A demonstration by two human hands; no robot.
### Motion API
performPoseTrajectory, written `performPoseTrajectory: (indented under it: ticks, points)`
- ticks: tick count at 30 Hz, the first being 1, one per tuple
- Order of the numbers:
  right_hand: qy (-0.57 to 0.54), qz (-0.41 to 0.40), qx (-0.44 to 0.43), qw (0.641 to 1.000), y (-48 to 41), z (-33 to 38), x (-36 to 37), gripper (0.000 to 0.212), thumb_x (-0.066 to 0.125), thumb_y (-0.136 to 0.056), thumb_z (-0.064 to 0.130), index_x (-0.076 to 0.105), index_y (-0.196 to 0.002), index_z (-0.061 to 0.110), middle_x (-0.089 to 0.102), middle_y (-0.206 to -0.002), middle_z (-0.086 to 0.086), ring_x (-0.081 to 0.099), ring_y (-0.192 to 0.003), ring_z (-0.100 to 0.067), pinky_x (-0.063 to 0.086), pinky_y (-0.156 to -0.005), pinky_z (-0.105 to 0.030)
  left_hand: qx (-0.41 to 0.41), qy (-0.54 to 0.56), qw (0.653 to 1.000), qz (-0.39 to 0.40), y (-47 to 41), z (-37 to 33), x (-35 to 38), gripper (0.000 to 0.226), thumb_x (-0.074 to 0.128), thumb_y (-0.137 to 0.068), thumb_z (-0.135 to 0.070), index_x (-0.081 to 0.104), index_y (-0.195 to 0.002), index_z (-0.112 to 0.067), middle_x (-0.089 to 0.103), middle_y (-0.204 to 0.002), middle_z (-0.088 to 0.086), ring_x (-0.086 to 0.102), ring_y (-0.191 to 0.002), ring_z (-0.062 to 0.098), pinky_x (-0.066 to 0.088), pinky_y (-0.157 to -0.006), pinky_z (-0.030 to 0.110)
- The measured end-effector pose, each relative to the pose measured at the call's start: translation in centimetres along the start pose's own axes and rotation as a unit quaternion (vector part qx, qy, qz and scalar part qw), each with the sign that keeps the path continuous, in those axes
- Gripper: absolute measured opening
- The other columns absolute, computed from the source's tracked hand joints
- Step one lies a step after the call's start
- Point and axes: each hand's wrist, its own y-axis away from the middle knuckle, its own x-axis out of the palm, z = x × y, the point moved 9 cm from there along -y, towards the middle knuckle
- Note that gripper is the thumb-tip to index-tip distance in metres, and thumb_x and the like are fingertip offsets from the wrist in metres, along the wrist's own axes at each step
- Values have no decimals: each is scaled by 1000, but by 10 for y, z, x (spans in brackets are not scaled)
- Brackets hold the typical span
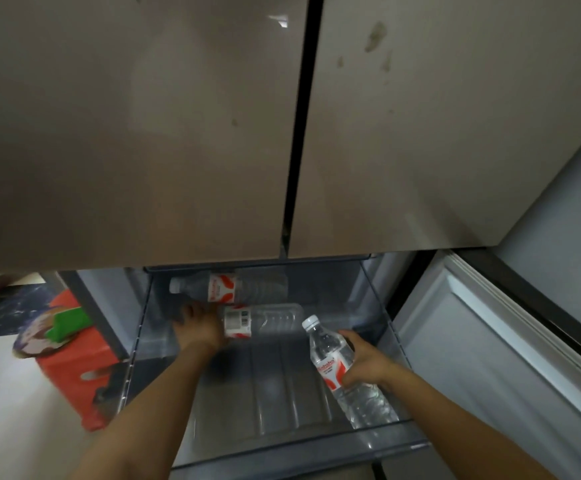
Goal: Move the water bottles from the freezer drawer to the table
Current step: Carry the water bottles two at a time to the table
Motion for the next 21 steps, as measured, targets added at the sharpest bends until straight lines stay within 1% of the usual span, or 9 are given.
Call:
performPoseTrajectory:
  ticks: [2, 5, 7, 10, 12, 15, 17, 19, 21]
  points:
    - [-8, 1, 4, 1000, -1, -1, -1, 94, 73, -60, -9, 28, -137, 20, 55, -111, -2, 57, -104, -21, 55, -74, -31, 9, 37, 999, 24, 5, 4, 7, 91, 65, -68, -62, 26, -138, -20, 38, -139, 13, 38, -125, 30, 35, -104, 42]
    - [1, -3, 9, 1000, -1, -2, -2, 92, 73, -60, -9, 31, -136, 20, 57, -111, -3, 58, -104, -22, 55, -80, -36, 34, 107, 990, 81, 19, 2, 13, 75, 68, -69, -57, 39, -130, -23, 57, -123, 6, 56, -108, 23, 47, -93, 37]
    - [0, 3, 11, 1000, -1, -2, -1, 90, 72, -61, -10, 31, -136, 20, 57, -110, -4, 59, -102, -22, 56, -81, -37, 48, 102, 989, 99, 30, -1, 10, 71, 68, -69, -56, 43, -127, -23, 60, -119, 3, 57, -106, 21, 47, -93, 36]
    - [-8, 10, 9, 1000, 2, 0, 0, 87, 70, -62, -12, 32, -134, 18, 55, -104, 1, 58, -96, -18, 57, -72, -32, 68, 116, 982, 129, 47, -8, 4, 67, 70, -70, -49, 45, -126, -23, 59, -121, 3, 55, -108, 20, 46, -94, 33]
    - [-13, 10, 6, 1000, 2, 1, -1, 88, 70, -61, -13, 33, -134, 18, 56, -107, -2, 58, -97, -19, 58, -72, -33, 63, 135, 980, 135, 54, -6, -9, 66, 72, -70, -43, 45, -126, -21, 57, -122, 4, 54, -108, 19, 45, -92, 29]
    - [-24, 6, -7, 1000, 4, 6, -2, 90, 70, -59, -13, 33, -135, 21, 56, -112, -6, 59, -101, -23, 57, -73, -36, 55, 99, 985, 128, 61, 4, -39, 67, 73, -67, -46, 49, -123, -17, 59, -118, 4, 56, -103, 20, 47, -88, 31]
    - [-37, 3, -28, 999, 6, 11, -3, 90, 68, -60, -13, 33, -136, 22, 56, -111, -7, 60, -98, -24, 58, -71, -36, 57, 73, 987, 127, 69, 7, -61, 64, 74, -64, -48, 54, -116, -17, 61, -106, 2, 59, -93, 18, 50, -81, 30]
    - [-48, 4, -51, 998, 8, 19, -2, 96, 68, -61, -13, 27, -140, 25, 53, -117, -9, 59, -97, -24, 58, -70, -36, 66, 5, 992, 105, 79, 5, -88, 60, 72, -61, -56, 59, -106, -19, 61, -93, -3, 59, -82, 15, 46, -69, 26]
    - [-54, 1, -79, 995, 11, 28, -1, 105, 72, -59, -11, 21, -141, 32, 50, -123, -8, 58, -103, -23, 57, -75, -35, 83, -94, 989, 73, 92, -5, -115, 55, 70, -61, -62, 61, -94, -19, 59, -81, -5, 57, -74, 13, 42, -63, 24]
